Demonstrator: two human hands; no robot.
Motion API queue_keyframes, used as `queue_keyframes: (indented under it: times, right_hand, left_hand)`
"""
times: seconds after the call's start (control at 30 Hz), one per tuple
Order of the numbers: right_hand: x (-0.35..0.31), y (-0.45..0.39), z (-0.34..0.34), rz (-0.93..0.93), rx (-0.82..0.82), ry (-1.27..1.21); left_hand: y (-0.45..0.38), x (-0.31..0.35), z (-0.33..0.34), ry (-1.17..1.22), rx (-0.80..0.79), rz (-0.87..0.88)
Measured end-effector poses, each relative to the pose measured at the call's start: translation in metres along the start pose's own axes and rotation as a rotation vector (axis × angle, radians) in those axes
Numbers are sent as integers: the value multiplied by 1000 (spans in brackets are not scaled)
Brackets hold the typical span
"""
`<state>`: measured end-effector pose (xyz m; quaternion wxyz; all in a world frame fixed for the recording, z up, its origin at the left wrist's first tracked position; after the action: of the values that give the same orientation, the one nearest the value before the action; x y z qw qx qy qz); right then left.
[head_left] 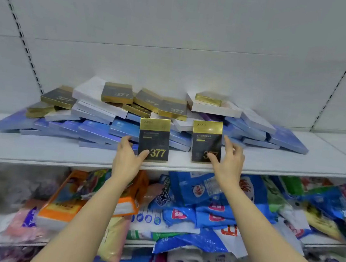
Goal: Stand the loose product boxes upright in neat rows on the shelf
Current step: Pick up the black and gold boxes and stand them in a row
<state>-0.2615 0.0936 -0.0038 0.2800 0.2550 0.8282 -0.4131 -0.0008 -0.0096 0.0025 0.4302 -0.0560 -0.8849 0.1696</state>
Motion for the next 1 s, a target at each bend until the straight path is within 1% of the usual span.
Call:
queue_keyframes:
  times: [0.2,0.3,0.37,0.47,0.57,0.77,1.0]
  right_hand:
    - [8,-12,9,106,-158,-269]
    - [9,-17,9,140,-196,-372]
    - [8,-17,8,175,-200,-433]
    - [8,-11,9,197,-170,-563]
    - [-1,-2,7,218,-174,-664]
    - [-41,22,3,207,-174,-777]
    - [-100,74,20,201,-253,-873]
  left_hand:
    - [-3,7,22,95,21,-12]
    - [0,8,25,292,-10,-46]
    - [4,7,25,411,-19,-61]
    - [5,5,22,606,9,-121]
    - [7,5,13,697,68,-148]
    - [14,-8,-18,768,129,-136]
    - [27,-48,-82,775,178,-139]
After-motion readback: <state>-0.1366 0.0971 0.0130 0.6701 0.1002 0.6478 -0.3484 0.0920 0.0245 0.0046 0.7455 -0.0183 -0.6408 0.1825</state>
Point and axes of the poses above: each hand's wrist, its own y-axis away from the middle knuckle, its own z-axis out of the palm, x = y × z, the point moved 1 cm from there along -y, towards the middle knuckle, and after that the axes turned 9 degrees about x, right-handed, at the moved point
